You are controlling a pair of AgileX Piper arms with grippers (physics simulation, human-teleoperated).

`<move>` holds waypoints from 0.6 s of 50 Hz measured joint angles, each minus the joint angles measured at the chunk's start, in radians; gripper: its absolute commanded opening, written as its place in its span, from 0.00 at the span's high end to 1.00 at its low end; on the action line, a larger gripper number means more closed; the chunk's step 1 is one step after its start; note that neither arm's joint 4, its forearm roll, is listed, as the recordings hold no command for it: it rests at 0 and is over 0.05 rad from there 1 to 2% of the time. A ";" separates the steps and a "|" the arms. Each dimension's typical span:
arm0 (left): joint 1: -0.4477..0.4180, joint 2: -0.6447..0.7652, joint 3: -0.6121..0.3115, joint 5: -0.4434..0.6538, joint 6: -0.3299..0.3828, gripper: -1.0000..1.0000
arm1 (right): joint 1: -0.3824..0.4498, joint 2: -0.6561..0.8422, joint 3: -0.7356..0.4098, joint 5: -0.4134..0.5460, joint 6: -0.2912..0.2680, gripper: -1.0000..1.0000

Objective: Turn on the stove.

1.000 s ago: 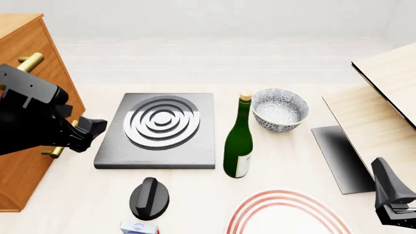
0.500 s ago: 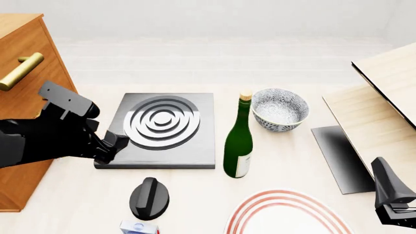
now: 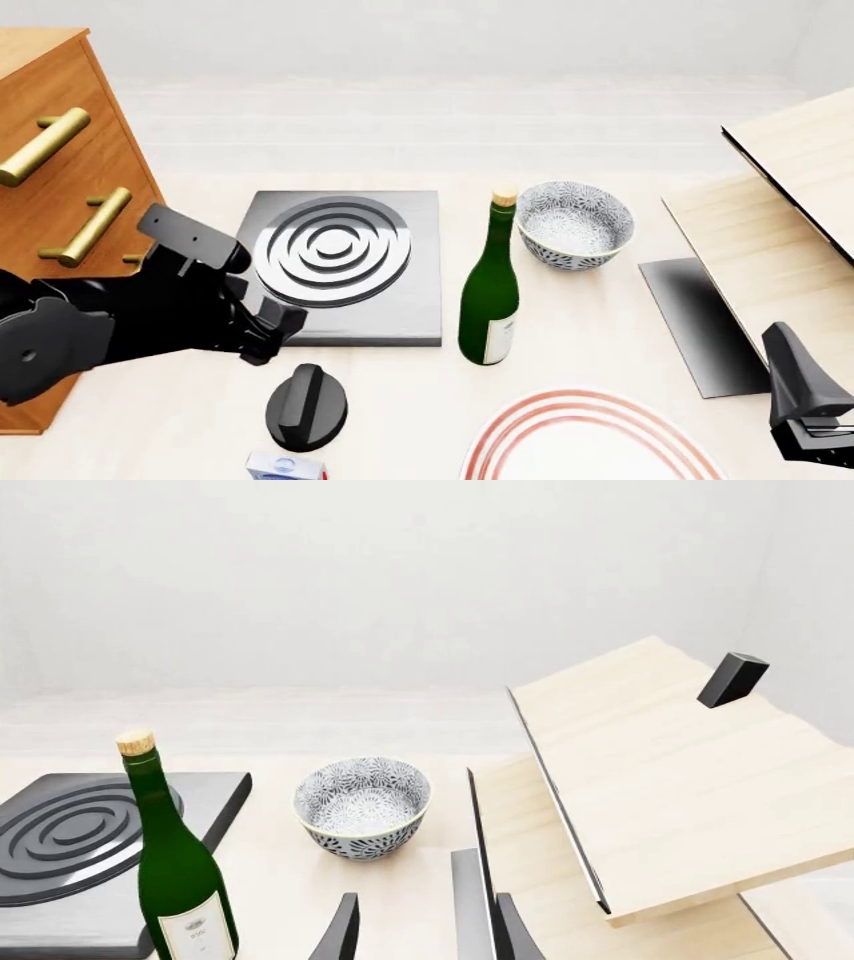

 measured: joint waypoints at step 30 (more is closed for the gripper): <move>-0.035 0.036 0.060 -0.101 -0.112 0.00 | 0.000 0.000 0.000 0.000 0.000 0.00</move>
